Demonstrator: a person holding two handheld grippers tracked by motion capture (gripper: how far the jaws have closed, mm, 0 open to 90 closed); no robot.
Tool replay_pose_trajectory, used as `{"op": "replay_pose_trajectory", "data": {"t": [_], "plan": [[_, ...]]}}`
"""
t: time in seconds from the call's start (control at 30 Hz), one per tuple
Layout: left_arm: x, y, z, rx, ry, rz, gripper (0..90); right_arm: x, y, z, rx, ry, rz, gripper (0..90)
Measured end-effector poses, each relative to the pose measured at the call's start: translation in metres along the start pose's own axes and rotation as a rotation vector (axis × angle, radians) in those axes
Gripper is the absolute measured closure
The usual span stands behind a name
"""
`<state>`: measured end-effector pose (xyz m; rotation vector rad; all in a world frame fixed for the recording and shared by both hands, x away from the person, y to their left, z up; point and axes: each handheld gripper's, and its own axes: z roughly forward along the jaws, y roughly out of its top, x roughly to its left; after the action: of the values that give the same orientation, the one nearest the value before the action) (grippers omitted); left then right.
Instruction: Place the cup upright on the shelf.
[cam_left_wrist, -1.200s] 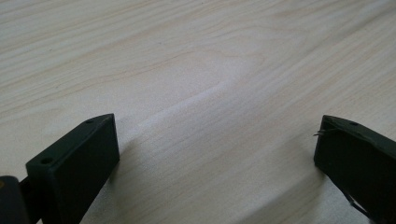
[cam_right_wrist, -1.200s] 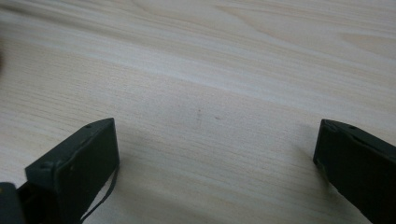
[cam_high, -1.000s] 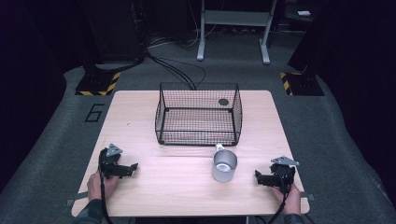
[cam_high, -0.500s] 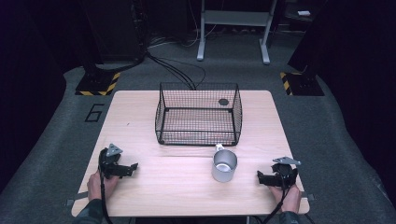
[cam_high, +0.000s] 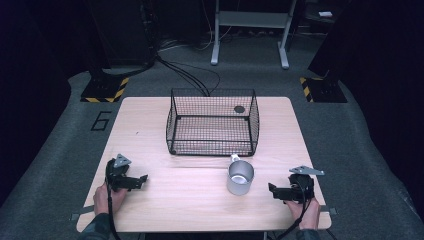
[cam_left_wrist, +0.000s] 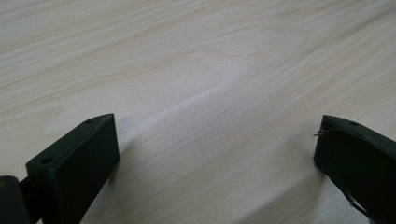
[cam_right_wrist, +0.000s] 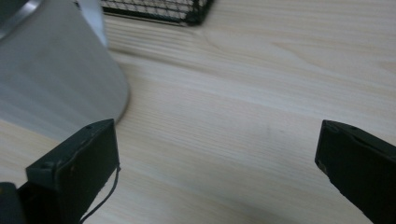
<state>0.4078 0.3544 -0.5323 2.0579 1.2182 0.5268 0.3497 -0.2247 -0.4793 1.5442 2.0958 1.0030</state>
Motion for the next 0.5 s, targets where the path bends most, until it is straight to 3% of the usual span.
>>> {"op": "replay_pose_trajectory", "data": {"t": [0.3, 0.5], "plan": [[0.0, 0.0, 0.0, 0.002, -0.004, 0.001, 0.0, 0.035, 0.017, -0.014, -0.024, 0.047, -0.062, 0.0], [0.0, 0.0, 0.0, 0.006, -0.002, 0.002, 0.0, 0.054, 0.025, -0.014, -0.022, 0.081, -0.094, 0.0]]}}
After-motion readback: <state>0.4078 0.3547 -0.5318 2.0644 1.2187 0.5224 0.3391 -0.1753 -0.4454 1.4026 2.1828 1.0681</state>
